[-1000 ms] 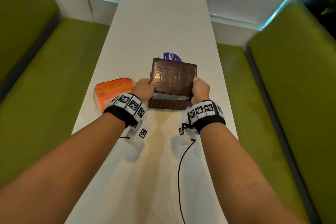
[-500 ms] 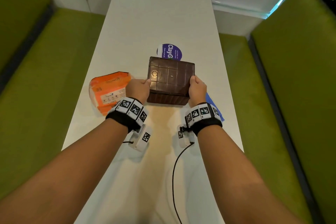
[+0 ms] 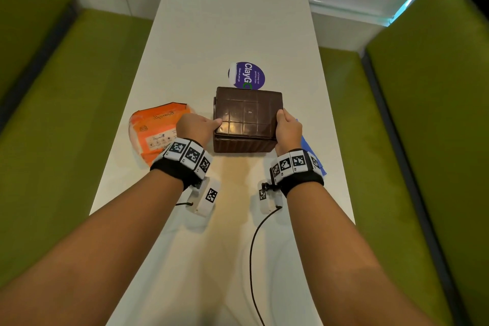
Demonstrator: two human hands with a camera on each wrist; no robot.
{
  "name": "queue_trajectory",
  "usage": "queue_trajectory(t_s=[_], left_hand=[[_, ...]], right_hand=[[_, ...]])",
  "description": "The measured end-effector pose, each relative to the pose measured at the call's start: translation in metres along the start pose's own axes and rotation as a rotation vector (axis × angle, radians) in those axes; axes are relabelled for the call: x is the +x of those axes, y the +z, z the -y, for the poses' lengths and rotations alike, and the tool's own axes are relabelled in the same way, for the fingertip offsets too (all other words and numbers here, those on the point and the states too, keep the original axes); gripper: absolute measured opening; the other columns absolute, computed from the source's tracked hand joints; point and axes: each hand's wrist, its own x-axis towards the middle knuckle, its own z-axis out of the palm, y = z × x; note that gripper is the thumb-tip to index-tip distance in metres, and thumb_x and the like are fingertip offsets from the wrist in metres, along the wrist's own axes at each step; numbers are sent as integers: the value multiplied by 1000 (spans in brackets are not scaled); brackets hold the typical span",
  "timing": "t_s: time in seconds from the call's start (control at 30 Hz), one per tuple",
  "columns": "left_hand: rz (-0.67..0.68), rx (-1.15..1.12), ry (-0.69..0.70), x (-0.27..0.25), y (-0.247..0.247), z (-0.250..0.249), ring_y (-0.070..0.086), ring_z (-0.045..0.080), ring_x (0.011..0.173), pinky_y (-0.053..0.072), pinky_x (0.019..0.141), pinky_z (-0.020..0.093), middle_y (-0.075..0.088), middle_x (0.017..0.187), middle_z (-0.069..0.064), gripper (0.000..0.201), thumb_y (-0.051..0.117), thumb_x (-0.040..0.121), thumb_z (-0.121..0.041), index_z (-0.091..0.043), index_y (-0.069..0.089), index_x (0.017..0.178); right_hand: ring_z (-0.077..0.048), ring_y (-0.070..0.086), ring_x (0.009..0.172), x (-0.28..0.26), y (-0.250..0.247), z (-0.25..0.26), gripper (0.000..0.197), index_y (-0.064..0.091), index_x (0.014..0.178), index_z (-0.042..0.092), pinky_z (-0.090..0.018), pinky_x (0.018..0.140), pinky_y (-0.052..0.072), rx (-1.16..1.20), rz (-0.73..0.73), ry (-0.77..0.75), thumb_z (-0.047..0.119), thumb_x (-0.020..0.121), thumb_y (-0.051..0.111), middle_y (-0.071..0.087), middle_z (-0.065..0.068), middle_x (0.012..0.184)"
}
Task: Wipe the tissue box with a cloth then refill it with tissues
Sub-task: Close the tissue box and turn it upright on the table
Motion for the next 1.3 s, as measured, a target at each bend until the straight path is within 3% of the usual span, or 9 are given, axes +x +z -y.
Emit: queue_trajectory(t_s=[0.1, 0.2, 0.37, 0.53, 0.57, 0.7, 0.8, 0.93, 1.3], left_hand=[[-39, -91, -37, -3, 2, 4, 64, 29, 78, 56, 86, 45, 71, 88, 21, 27, 72, 81, -25, 1, 72, 77], [-60, -158, -58, -6, 3, 11, 63, 28, 76, 53, 83, 38, 69, 80, 18, 28, 73, 80, -23, 5, 72, 81], [-52, -250, -101, -4, -1, 22, 67, 31, 82, 54, 90, 47, 71, 88, 23, 30, 76, 75, -24, 6, 71, 80], [-41, -265, -94, -8, -2, 29, 68, 35, 91, 54, 91, 46, 71, 85, 17, 17, 75, 76, -17, -11, 66, 63], [-26, -227, -57, -11, -3, 24, 67, 32, 96, 53, 93, 42, 71, 93, 15, 6, 74, 78, -14, -10, 69, 76], [-92, 54, 263, -16, -1, -1, 50, 25, 120, 40, 96, 29, 56, 127, 11, 40, 64, 85, -12, -8, 54, 124], [-49, 430, 607, -13, 17, -15, 19, 27, 143, 18, 116, 41, 34, 150, 11, 45, 46, 95, -24, -11, 42, 139], [96, 822, 647, 6, 39, -3, -11, 25, 148, -4, 117, 53, -2, 161, 4, 58, 23, 101, -37, -14, 7, 152], [24, 816, 668, 20, 46, 0, 25, 24, 141, 20, 111, 48, 34, 150, 3, 63, 22, 84, -39, -18, 34, 143]], right_hand=[[-19, 60, 96, -3, 1, -6, 35, 66, 110, 10, -37, 92, 51, 11, 28, -45, 25, 100, 36, 68, -7, 102], [-22, 57, 118, -10, 4, -11, 40, 56, 130, 13, -41, 105, 46, -20, 19, -74, 28, 101, 33, 63, -7, 127], [-26, 56, 102, -22, 14, -24, 39, 52, 128, 14, -48, 101, 43, -174, -58, -164, 27, 103, 25, 63, -3, 106], [-34, 49, 122, -21, 13, -28, 44, 43, 140, 23, -50, 108, 38, -204, 61, -75, 30, 101, 22, 58, -7, 132], [-34, 47, 125, -21, 11, -24, 45, 39, 142, 23, -51, 108, 37, -234, 84, -60, 30, 101, 22, 56, -8, 134], [-31, 31, 140, -17, 4, -2, 51, 19, 151, 19, -53, 114, 25, -520, 6, -168, 25, 101, 28, 35, -7, 153], [-22, 10, 150, -21, 8, 8, 55, 10, 153, 18, -48, 118, 11, -791, 10, -439, 31, 102, 27, 9, -4, 162], [-20, -9, 150, -16, 17, 0, 59, -1, 153, 15, -45, 120, -4, -1036, 163, -555, 37, 103, 21, -8, -3, 162], [-19, 10, 149, -1, 24, -4, 56, 19, 151, 9, -44, 119, 22, -1034, 237, -534, 33, 100, 28, 19, -6, 160]])
